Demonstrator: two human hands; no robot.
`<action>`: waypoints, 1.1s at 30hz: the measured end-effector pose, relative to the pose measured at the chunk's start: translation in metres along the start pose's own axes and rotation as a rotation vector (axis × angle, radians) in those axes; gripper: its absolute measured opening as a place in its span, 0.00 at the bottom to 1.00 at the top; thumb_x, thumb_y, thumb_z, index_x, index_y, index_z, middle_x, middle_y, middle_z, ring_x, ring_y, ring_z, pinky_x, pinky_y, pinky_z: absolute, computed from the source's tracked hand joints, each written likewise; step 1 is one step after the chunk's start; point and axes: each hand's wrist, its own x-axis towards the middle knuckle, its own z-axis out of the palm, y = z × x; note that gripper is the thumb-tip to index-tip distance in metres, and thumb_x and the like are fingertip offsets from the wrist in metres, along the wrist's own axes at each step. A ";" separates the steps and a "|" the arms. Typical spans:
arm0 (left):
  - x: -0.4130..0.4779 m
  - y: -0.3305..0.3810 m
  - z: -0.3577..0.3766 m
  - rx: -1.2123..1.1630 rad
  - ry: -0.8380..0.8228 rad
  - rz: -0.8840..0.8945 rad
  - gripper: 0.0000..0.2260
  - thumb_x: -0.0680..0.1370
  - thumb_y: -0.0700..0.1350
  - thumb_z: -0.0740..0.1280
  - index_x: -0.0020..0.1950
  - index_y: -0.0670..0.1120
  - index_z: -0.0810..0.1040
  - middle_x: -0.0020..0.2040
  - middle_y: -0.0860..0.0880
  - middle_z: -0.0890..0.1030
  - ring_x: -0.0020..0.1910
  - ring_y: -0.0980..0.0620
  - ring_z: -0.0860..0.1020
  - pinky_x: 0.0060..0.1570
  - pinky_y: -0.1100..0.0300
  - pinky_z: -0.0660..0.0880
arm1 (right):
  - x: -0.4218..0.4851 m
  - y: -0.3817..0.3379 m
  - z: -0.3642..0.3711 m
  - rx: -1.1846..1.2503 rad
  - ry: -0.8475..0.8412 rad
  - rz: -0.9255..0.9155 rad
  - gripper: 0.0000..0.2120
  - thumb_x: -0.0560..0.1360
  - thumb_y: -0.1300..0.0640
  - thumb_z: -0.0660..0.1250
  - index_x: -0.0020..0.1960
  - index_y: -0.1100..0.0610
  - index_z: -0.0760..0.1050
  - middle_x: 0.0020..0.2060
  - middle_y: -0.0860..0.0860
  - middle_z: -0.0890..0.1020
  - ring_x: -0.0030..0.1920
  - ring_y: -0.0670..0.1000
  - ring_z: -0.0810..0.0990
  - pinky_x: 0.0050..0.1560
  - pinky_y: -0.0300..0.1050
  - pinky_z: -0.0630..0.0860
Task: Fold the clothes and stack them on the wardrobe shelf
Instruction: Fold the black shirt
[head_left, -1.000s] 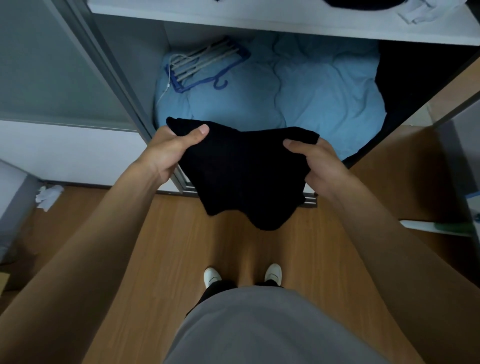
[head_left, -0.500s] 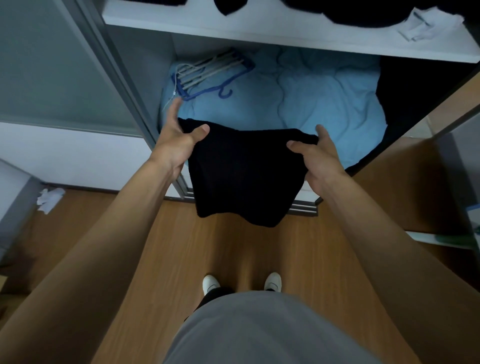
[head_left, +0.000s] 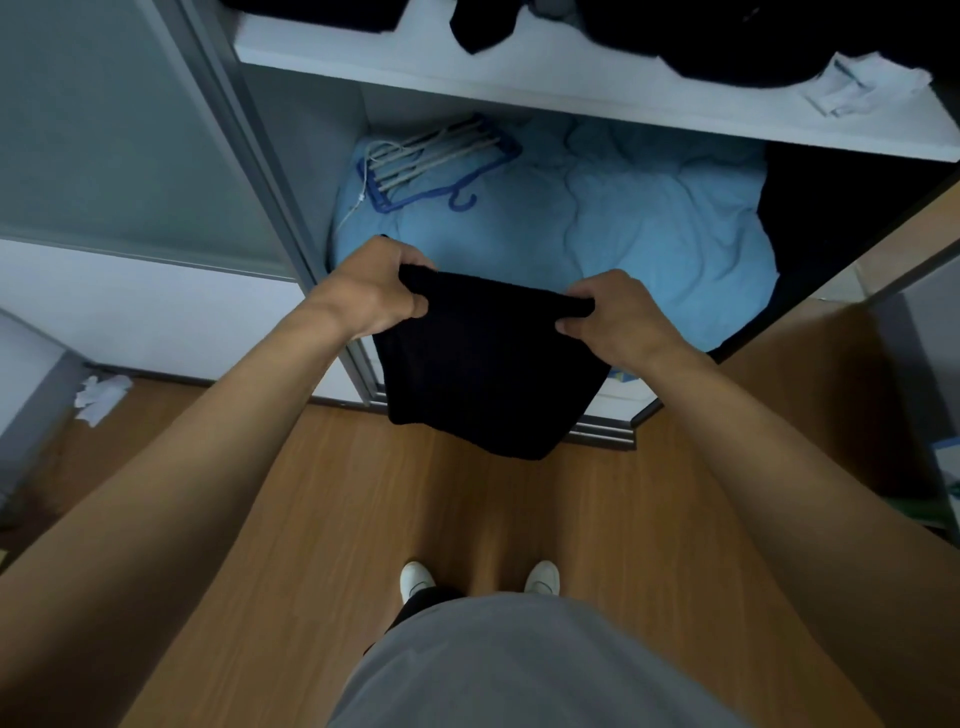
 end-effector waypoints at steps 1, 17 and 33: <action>0.000 -0.001 -0.002 0.035 0.019 0.004 0.12 0.73 0.36 0.71 0.54 0.49 0.83 0.48 0.51 0.82 0.47 0.53 0.79 0.47 0.64 0.72 | 0.001 0.001 -0.002 -0.006 0.007 -0.006 0.07 0.76 0.57 0.72 0.49 0.61 0.82 0.44 0.59 0.84 0.47 0.57 0.82 0.47 0.47 0.76; 0.003 -0.055 -0.009 -0.794 0.117 -0.030 0.09 0.66 0.48 0.70 0.41 0.44 0.82 0.42 0.49 0.84 0.45 0.53 0.83 0.49 0.60 0.74 | 0.005 0.023 -0.020 0.686 -0.029 -0.030 0.07 0.74 0.52 0.75 0.47 0.56 0.86 0.44 0.55 0.87 0.49 0.54 0.86 0.52 0.44 0.81; -0.006 -0.019 -0.004 -1.419 0.099 -0.275 0.14 0.82 0.49 0.64 0.60 0.41 0.81 0.53 0.43 0.85 0.50 0.47 0.85 0.44 0.55 0.82 | -0.011 -0.006 0.039 1.288 -0.261 0.113 0.26 0.69 0.53 0.74 0.65 0.59 0.76 0.59 0.54 0.84 0.60 0.52 0.82 0.63 0.47 0.77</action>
